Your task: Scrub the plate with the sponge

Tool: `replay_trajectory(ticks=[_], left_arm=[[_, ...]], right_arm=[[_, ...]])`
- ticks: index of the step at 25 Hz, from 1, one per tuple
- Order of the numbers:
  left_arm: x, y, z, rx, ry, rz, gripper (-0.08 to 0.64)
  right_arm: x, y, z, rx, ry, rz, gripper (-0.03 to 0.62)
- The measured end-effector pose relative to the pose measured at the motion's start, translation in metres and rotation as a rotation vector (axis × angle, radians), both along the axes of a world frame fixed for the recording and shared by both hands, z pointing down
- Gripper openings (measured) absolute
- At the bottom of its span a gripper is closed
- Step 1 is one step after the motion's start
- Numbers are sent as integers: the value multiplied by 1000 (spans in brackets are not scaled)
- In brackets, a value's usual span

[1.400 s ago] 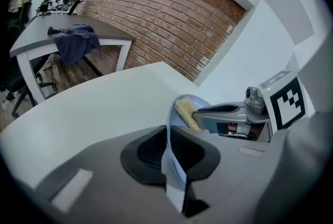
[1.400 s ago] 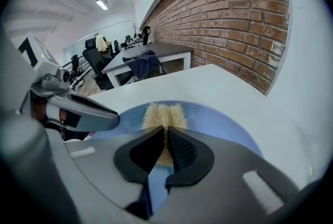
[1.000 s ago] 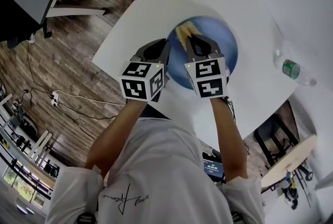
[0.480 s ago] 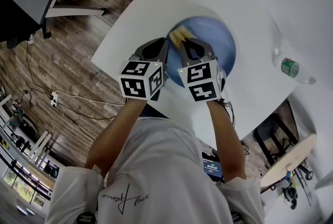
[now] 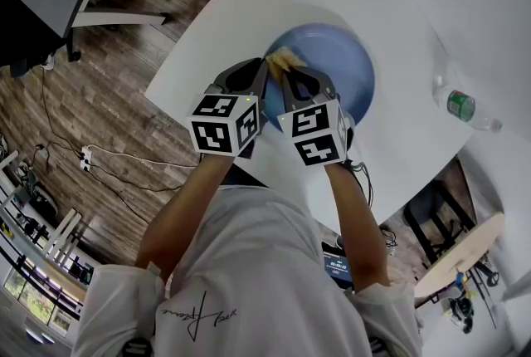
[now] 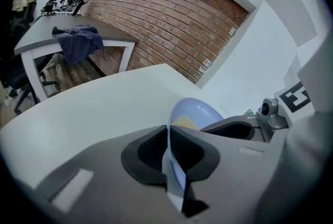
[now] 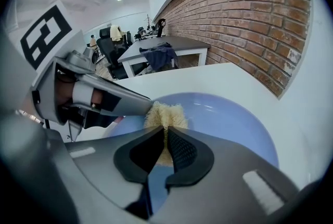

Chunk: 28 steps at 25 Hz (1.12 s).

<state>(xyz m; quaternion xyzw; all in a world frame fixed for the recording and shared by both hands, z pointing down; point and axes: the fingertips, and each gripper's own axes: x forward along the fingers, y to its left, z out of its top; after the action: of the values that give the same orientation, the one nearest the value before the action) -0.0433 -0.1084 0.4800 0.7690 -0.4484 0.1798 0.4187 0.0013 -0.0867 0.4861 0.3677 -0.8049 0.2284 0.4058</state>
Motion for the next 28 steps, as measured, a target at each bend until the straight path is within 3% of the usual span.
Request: replay_trajectory(ticks=[10, 28], left_arm=[[-1, 0, 0, 4, -1, -5, 32], [0, -1, 1, 6, -15, -6, 31]], right_arm=[[-2, 16, 3, -35, -23, 24, 29], [-5, 42, 5, -83, -33, -13, 29]])
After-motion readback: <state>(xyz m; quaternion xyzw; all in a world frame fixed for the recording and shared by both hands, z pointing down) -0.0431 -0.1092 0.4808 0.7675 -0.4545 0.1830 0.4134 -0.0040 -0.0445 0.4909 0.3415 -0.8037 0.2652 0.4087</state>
